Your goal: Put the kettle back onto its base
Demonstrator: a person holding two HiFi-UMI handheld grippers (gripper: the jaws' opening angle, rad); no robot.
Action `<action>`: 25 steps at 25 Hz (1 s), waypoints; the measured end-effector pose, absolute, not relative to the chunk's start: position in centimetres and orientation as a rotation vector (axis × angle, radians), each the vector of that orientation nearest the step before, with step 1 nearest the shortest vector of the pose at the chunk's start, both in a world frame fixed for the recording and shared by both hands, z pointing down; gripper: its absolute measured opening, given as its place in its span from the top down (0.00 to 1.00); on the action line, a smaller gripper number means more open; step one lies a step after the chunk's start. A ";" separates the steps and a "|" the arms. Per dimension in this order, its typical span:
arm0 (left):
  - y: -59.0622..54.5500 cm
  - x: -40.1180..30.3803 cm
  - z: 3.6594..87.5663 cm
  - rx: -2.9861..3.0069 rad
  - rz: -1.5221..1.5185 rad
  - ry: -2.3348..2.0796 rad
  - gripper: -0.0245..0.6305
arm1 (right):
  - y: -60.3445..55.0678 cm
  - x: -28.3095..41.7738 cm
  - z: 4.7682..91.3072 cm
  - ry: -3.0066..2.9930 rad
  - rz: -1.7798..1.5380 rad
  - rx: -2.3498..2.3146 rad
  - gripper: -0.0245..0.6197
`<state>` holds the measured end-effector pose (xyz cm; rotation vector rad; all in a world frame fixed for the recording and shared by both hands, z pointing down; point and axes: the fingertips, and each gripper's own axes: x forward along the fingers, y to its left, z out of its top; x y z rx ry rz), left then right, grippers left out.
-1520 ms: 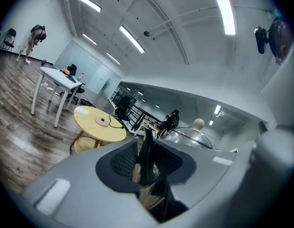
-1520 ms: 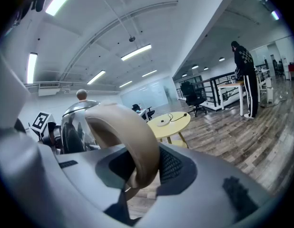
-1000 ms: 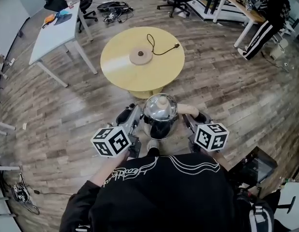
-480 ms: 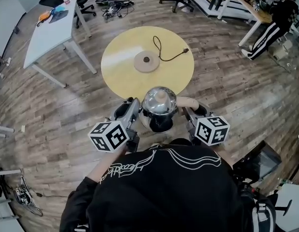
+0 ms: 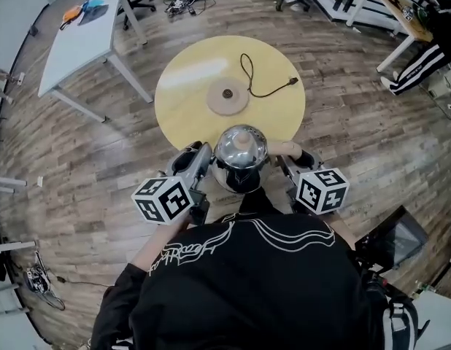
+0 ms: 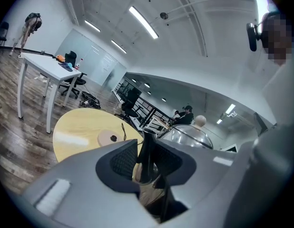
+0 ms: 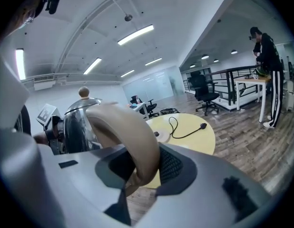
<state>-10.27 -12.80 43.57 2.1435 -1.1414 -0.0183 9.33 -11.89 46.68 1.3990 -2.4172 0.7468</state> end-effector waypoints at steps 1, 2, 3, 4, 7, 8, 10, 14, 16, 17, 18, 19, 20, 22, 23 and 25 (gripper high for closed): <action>-13.4 -10.2 43.9 2.135 -0.013 -1.148 0.81 | -12.7 9.3 46.9 -2.420 0.742 1.385 0.79; -14.1 -10.2 44.3 2.127 -0.007 -1.155 0.81 | -13.5 9.4 47.2 -2.420 0.740 1.371 0.79; -14.8 -10.1 44.6 2.117 0.000 -1.163 0.81 | -14.4 9.4 47.5 -2.419 0.742 1.357 0.79; -15.7 -10.0 44.8 2.106 0.005 -1.172 0.81 | -15.4 9.5 47.7 -2.417 0.748 1.341 0.79; -18.9 -9.8 45.4 2.072 0.009 -1.192 0.81 | -19.0 9.7 48.3 -2.414 0.763 1.286 0.79; -19.8 -9.8 45.7 2.061 0.011 -1.196 0.81 | -20.2 9.7 48.5 -2.417 0.754 1.264 0.79; -20.9 -10.0 46.3 2.044 0.016 -1.205 0.81 | -21.6 9.4 48.8 -2.429 0.719 1.215 0.79; -21.5 -10.0 47.0 2.052 0.037 -1.228 0.81 | -23.0 9.2 49.4 -2.459 0.662 1.156 0.79; -22.4 -10.0 47.5 2.055 0.049 -1.247 0.81 | -24.4 9.0 49.9 -2.472 0.640 1.139 0.79; -22.9 -10.2 47.9 2.056 0.054 -1.259 0.81 | -25.0 8.9 50.3 -2.481 0.630 1.127 0.79; -23.3 -10.4 48.2 2.057 0.058 -1.270 0.81 | -25.6 8.6 50.7 -2.489 0.620 1.113 0.79; -23.7 -10.6 48.5 2.057 0.062 -1.281 0.81 | -26.1 8.3 51.1 -2.496 0.612 1.098 0.79; -24.4 -10.8 48.5 2.058 0.066 -1.291 0.81 | -26.9 8.1 51.2 -2.500 0.605 1.082 0.79; -26.3 -11.1 48.1 2.058 0.076 -1.305 0.81 | -28.9 7.6 50.9 -2.503 0.595 1.046 0.79; -27.1 -11.3 47.8 2.061 0.081 -1.310 0.81 | -29.8 7.4 50.7 -2.504 0.590 1.029 0.79; -28.5 -11.6 47.7 2.074 0.091 -1.318 0.81 | -31.1 6.9 50.8 -2.510 0.575 0.991 0.79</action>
